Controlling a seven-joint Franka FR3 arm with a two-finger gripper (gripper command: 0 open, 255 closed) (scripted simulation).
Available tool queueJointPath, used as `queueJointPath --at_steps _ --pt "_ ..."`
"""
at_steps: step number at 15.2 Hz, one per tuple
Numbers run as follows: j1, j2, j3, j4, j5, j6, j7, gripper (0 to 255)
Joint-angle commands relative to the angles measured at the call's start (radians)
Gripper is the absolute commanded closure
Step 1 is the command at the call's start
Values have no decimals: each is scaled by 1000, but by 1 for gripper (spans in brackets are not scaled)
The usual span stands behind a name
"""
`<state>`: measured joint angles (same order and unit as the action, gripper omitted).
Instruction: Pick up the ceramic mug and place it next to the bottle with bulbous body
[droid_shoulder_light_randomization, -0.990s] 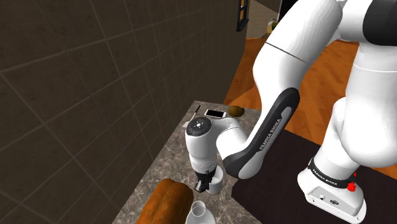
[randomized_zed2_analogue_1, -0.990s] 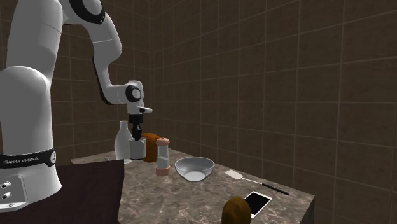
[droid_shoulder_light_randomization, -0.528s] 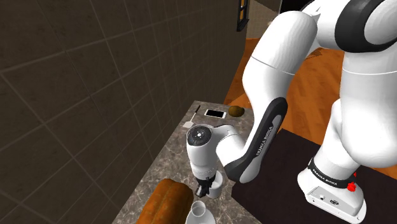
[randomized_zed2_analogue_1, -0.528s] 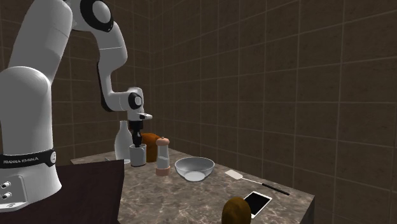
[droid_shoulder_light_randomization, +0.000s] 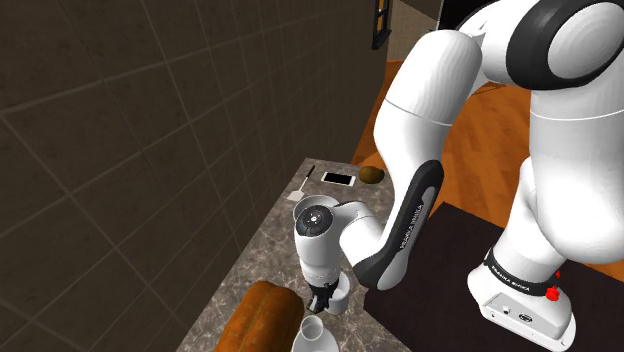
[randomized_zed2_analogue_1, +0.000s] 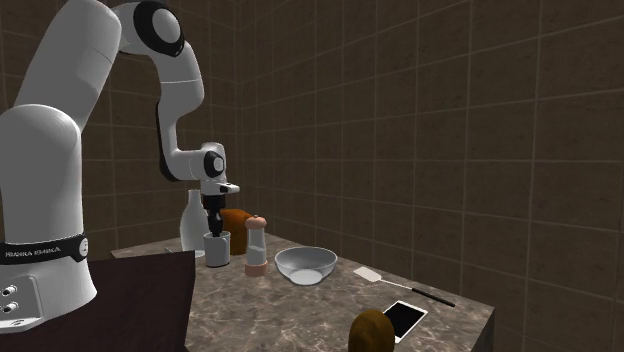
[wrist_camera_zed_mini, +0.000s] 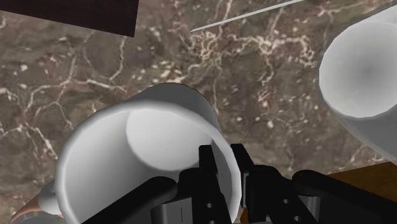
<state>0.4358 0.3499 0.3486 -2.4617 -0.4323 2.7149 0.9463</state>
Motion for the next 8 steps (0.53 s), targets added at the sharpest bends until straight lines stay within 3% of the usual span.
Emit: queueJointPath --at_steps 1,2,3,8 --pt "0 0 0 0 0 0 0 255" --pt "0 0 0 0 0 0 0 255" --pt "0 0 0 0 0 0 0 0" --pt "0 0 0 0 0 0 0 0"
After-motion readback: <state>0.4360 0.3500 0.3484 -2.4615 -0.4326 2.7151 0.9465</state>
